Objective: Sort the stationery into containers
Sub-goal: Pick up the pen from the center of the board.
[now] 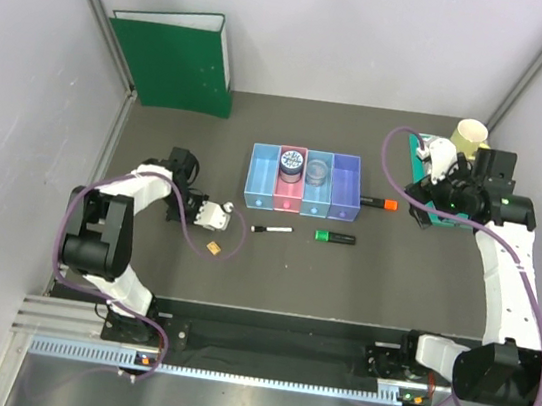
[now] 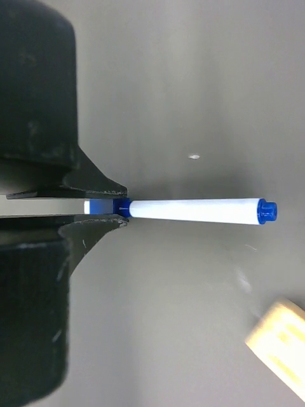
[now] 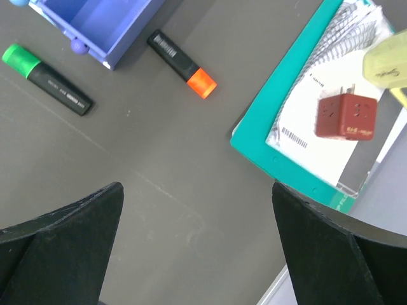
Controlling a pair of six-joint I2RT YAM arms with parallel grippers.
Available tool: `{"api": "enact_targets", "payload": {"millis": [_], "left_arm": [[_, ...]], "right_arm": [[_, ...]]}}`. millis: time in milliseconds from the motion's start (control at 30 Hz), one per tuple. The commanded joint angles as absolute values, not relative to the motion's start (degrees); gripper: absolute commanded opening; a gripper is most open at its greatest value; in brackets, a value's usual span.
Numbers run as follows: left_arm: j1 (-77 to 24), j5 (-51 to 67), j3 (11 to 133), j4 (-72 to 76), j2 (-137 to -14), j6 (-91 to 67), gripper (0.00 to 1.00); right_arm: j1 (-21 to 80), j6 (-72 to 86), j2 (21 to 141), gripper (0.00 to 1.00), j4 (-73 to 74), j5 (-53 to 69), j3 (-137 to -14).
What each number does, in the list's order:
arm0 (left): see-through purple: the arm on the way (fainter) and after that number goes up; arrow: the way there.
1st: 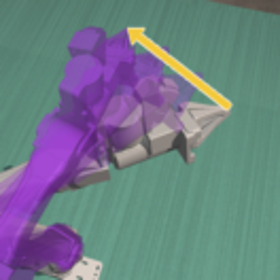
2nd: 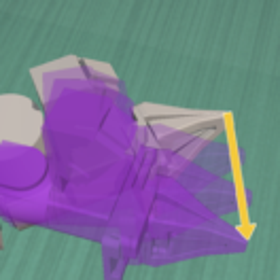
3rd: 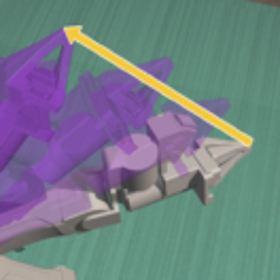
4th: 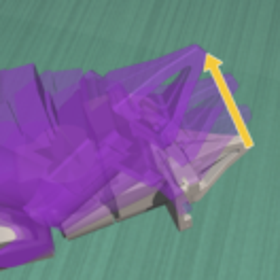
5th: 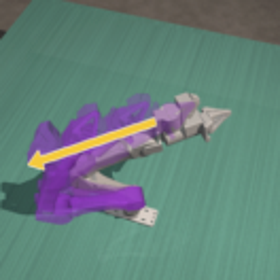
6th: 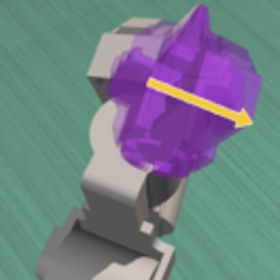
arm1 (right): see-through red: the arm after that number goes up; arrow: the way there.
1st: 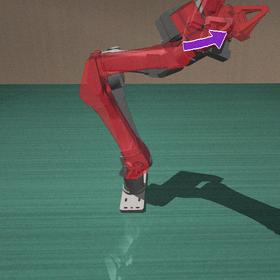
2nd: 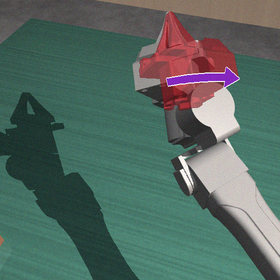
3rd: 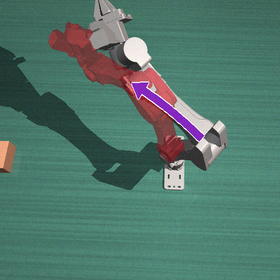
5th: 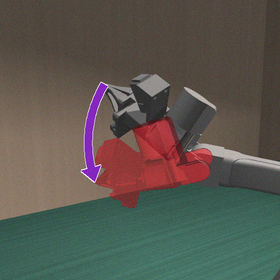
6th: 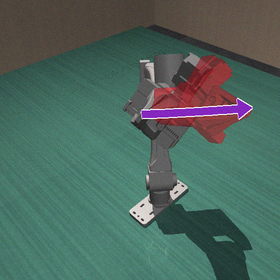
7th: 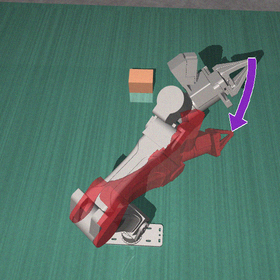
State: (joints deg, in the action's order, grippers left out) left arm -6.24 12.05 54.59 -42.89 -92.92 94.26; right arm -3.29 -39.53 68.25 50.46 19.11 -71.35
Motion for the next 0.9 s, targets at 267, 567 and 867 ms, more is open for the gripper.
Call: {"api": "enact_targets", "payload": {"millis": [267, 567, 867], "left_arm": [[-8.08, 46.93, 74.77, -44.52, -87.88, 53.54, 0.00], [-13.18, 45.62, 82.34, -20.58, -98.43, 5.04, 0.00], [-14.41, 39.21, 86.31, -11.16, -107.66, -13.36, 0.00]], "right_arm": [[-4.04, -35.69, 66.53, 1.00, 47.64, 20.48, -70.58], [-4.04, -34.54, 63.81, 1.00, 46.32, 20.30, -67.06], [-4.04, -34.36, 60.91, 1.00, 46.76, 20.57, -65.39]]}}
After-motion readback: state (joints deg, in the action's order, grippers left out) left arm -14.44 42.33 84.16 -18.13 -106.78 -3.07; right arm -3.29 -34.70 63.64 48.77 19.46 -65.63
